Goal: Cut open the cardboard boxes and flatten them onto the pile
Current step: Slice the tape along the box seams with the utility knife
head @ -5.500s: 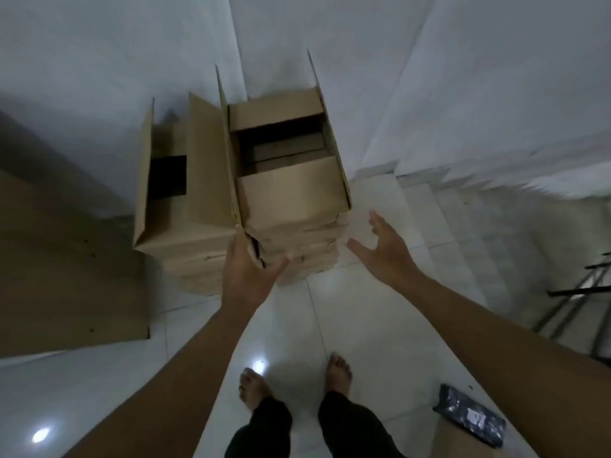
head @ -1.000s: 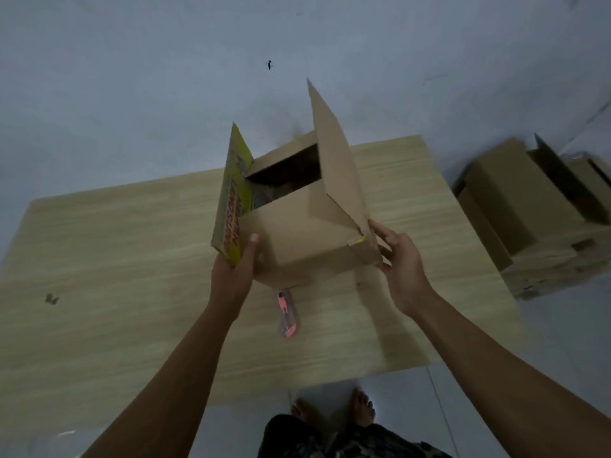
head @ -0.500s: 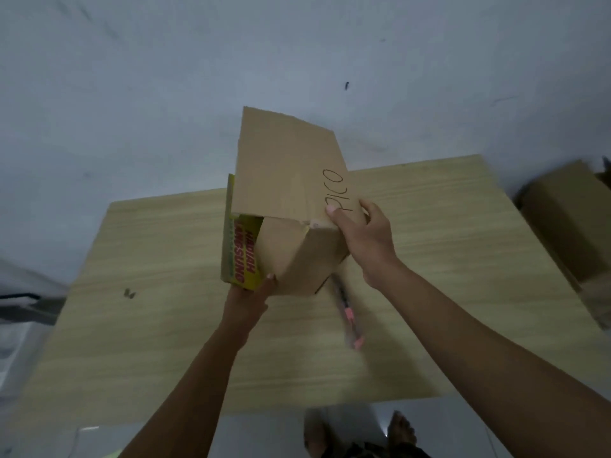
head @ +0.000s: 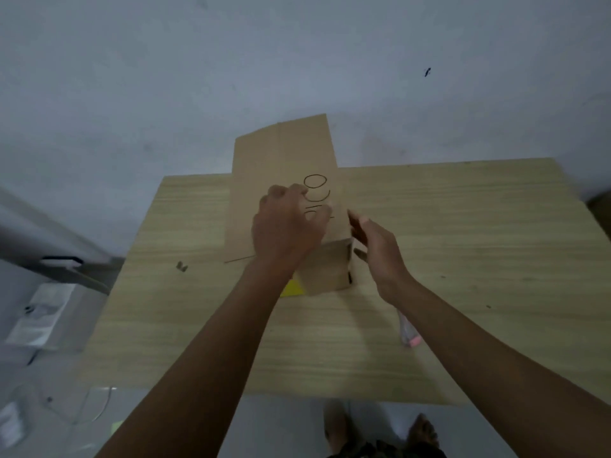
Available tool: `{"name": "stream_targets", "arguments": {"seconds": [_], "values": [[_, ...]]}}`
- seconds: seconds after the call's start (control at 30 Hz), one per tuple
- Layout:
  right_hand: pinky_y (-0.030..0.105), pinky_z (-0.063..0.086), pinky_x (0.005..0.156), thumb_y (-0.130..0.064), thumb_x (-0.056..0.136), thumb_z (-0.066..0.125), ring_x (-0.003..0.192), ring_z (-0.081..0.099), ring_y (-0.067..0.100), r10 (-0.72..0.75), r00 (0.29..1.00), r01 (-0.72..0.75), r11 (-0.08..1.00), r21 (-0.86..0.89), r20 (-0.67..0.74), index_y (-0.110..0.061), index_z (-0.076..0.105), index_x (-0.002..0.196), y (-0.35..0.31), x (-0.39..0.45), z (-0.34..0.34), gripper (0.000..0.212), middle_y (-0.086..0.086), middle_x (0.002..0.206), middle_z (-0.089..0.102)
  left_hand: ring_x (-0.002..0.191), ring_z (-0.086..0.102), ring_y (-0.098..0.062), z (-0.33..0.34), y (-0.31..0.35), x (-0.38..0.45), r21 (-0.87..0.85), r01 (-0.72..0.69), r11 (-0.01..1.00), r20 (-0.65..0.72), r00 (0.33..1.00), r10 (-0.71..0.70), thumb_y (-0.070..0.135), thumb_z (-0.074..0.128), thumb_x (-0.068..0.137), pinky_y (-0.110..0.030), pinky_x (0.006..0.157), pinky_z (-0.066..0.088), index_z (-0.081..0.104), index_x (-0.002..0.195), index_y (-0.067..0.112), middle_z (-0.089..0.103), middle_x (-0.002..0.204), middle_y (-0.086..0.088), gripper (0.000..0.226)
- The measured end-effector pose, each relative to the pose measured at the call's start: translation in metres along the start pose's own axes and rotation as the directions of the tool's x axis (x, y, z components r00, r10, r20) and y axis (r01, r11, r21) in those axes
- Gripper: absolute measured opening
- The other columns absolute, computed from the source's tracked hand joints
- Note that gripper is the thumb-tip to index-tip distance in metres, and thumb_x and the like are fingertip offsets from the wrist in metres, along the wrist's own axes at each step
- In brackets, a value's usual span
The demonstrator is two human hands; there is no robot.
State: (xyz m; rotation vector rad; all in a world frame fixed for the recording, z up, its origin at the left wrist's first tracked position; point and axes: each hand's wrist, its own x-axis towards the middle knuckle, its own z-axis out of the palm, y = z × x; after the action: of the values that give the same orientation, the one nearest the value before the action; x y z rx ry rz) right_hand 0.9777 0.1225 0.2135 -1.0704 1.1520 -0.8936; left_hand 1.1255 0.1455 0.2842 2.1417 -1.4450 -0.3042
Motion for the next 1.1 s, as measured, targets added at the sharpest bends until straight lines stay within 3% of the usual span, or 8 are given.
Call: {"name": "stream_targets", "arguments": {"seconds": [0.13, 0.2, 0.4, 0.57, 0.73, 0.83, 0.93, 1.1], "values": [[0.024, 0.044, 0.092, -0.035, 0.105, 0.048, 0.114, 0.063, 0.009, -0.006, 0.994, -0.023, 0.966, -0.259, -0.109, -0.025, 0.072, 0.118, 0.027, -0.004, -0.018, 0.029, -0.009, 0.116, 0.071, 0.146, 0.026, -0.034, 0.027, 0.010, 0.007, 0.194, 0.067, 0.979, 0.194, 0.975, -0.105, 0.088, 0.056, 0.071, -0.059, 0.115, 0.027, 0.036, 0.150, 0.024, 0.031, 0.154, -0.013, 0.102], [0.024, 0.042, 0.090, -0.034, 0.100, 0.057, 0.116, 0.063, 0.020, 0.018, 0.970, -0.142, 0.852, -0.503, -0.244, -0.017, 0.071, 0.120, 0.056, -0.006, -0.035, 0.029, 0.001, 0.118, 0.071, 0.151, 0.009, -0.038, 0.036, 0.007, 0.005, 0.235, 0.087, 0.968, 0.221, 0.965, -0.140, 0.087, 0.059, 0.068, -0.063, 0.118, 0.013, 0.020, 0.155, 0.026, 0.014, 0.161, -0.017, 0.114], [0.048, 0.046, 0.095, -0.031, 0.095, 0.061, 0.123, 0.046, 0.035, 0.150, 0.926, -0.375, 0.446, -0.813, -0.345, -0.009, 0.047, 0.136, 0.134, -0.030, -0.061, 0.049, 0.015, 0.132, 0.044, 0.153, 0.001, -0.037, 0.032, -0.007, 0.008, 0.166, 0.180, 0.969, 0.209, 0.954, -0.213, 0.059, 0.057, 0.081, -0.053, 0.123, 0.006, 0.016, 0.154, 0.038, 0.007, 0.162, -0.023, 0.087], [0.048, 0.045, 0.090, -0.017, 0.097, 0.055, 0.118, 0.048, 0.040, 0.071, 0.855, -0.469, 0.529, -0.707, -0.514, -0.004, 0.050, 0.126, 0.149, -0.031, -0.052, 0.032, 0.020, 0.128, 0.047, 0.154, 0.003, -0.033, 0.026, -0.016, 0.005, 0.105, 0.212, 0.972, 0.207, 0.951, -0.230, 0.055, 0.055, 0.085, -0.052, 0.124, 0.006, 0.012, 0.157, 0.038, 0.010, 0.163, -0.019, 0.086], [0.036, 0.046, 0.074, -0.015, 0.094, 0.058, 0.099, 0.063, 0.039, 0.151, 0.906, -0.384, 0.686, -0.618, -0.396, 0.001, 0.066, 0.110, 0.147, -0.020, -0.058, 0.024, 0.025, 0.109, 0.066, 0.155, 0.005, -0.030, 0.012, -0.020, -0.002, 0.033, 0.202, 0.979, 0.227, 0.952, -0.204, 0.049, 0.058, 0.089, -0.048, 0.125, 0.006, 0.013, 0.160, 0.034, 0.008, 0.165, -0.018, 0.085], [0.043, 0.052, 0.068, -0.022, 0.095, 0.061, 0.084, 0.067, 0.035, 0.250, 0.900, -0.355, 0.895, -0.269, -0.357, -0.007, 0.069, 0.098, 0.122, -0.009, -0.044, 0.017, 0.018, 0.093, 0.071, 0.154, 0.009, -0.032, 0.004, -0.019, -0.008, -0.015, 0.180, 0.983, 0.278, 0.946, -0.169, 0.046, 0.061, 0.091, -0.049, 0.125, 0.010, 0.014, 0.161, 0.034, 0.008, 0.166, -0.016, 0.085], [0.042, 0.055, 0.066, -0.027, 0.097, 0.062, 0.086, 0.069, 0.030, 0.277, 0.928, -0.286, 0.958, 0.000, -0.250, -0.016, 0.067, 0.100, 0.093, 0.002, -0.022, 0.012, 0.012, 0.098, 0.072, 0.152, 0.013, -0.032, 0.000, -0.019, -0.013, -0.040, 0.138, 0.990, 0.307, 0.944, -0.119, 0.044, 0.065, 0.091, -0.051, 0.124, 0.014, 0.016, 0.161, 0.031, 0.014, 0.164, -0.016, 0.087], [0.044, 0.057, 0.070, -0.024, 0.101, 0.053, 0.087, 0.069, 0.031, 0.158, 0.929, -0.178, 0.984, -0.030, -0.336, -0.017, 0.055, 0.106, 0.073, 0.007, -0.010, 0.009, 0.013, 0.099, 0.068, 0.153, 0.013, -0.031, -0.002, -0.014, -0.020, -0.083, 0.150, 0.985, 0.398, 0.911, -0.105, 0.060, 0.057, 0.070, -0.052, 0.124, 0.016, 0.014, 0.162, 0.032, 0.013, 0.165, -0.013, 0.105]]}}
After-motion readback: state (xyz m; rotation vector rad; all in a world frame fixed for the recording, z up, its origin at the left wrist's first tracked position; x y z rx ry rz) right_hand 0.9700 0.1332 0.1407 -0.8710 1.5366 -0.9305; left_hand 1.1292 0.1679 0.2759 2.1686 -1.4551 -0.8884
